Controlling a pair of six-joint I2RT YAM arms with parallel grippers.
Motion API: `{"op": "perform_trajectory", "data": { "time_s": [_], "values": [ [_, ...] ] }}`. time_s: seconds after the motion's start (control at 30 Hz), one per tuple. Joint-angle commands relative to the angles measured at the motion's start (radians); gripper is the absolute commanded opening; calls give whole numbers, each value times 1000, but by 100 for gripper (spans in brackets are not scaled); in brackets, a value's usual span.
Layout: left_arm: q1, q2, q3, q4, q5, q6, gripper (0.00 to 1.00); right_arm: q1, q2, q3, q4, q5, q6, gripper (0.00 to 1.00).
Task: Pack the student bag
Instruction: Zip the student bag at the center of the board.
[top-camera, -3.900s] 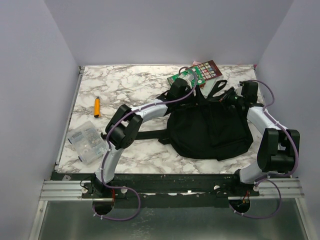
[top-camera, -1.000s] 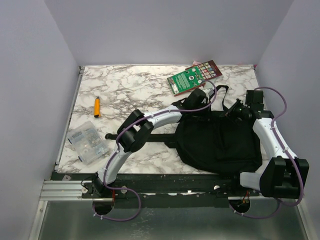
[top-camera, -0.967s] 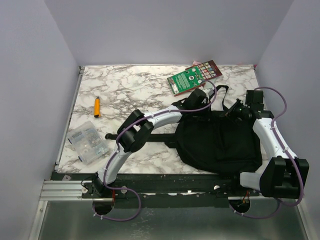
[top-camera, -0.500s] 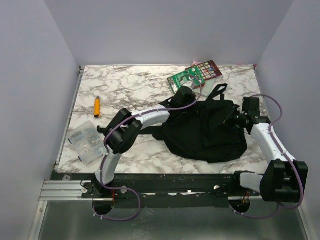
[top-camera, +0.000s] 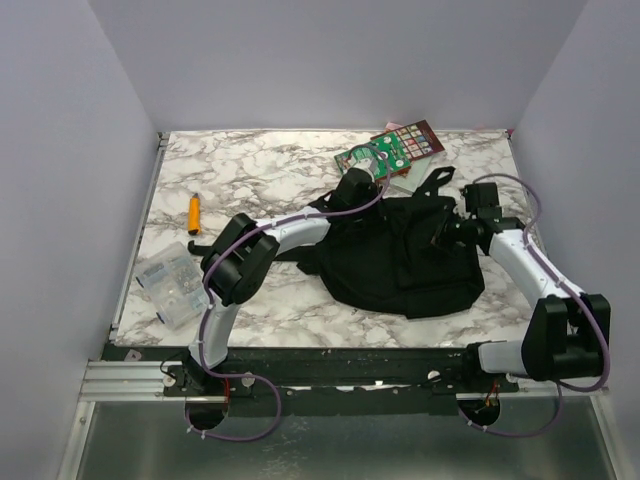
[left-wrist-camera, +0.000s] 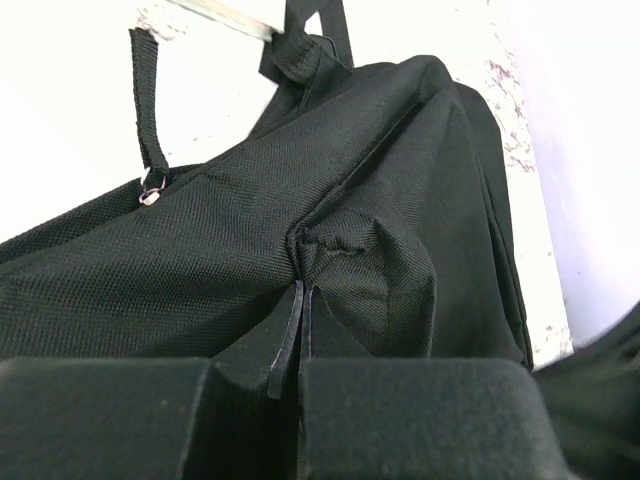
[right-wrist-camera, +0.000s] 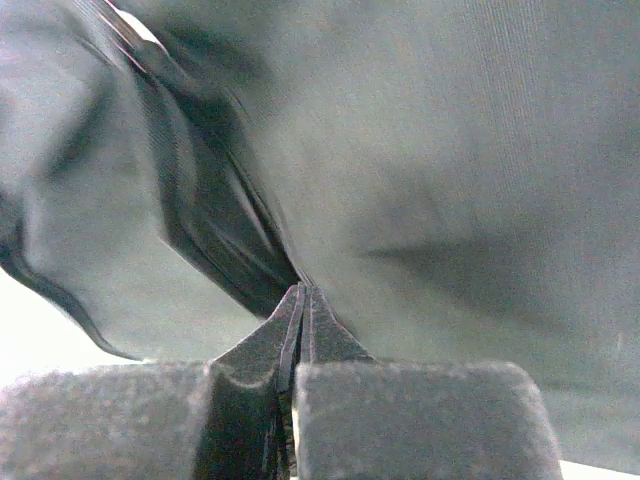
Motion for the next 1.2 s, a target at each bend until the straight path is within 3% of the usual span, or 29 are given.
{"op": "perform_trajectory", "data": {
  "time_s": [0.0,0.23,0.43,1.17],
  "values": [
    [-11,-64,-32,41,140,-2,0,-4,107,152,84,70,-172,2],
    [4,-65,-49,41,204,-27,0,-2,242,140,320,-39,-299,14],
    [19,-57,-43,37,230,-41,0,12,178,59,407,-32,-321,27],
    [23,-30,-17,15,262,-49,0,46,101,14,334,35,-313,33]
  ]
}}
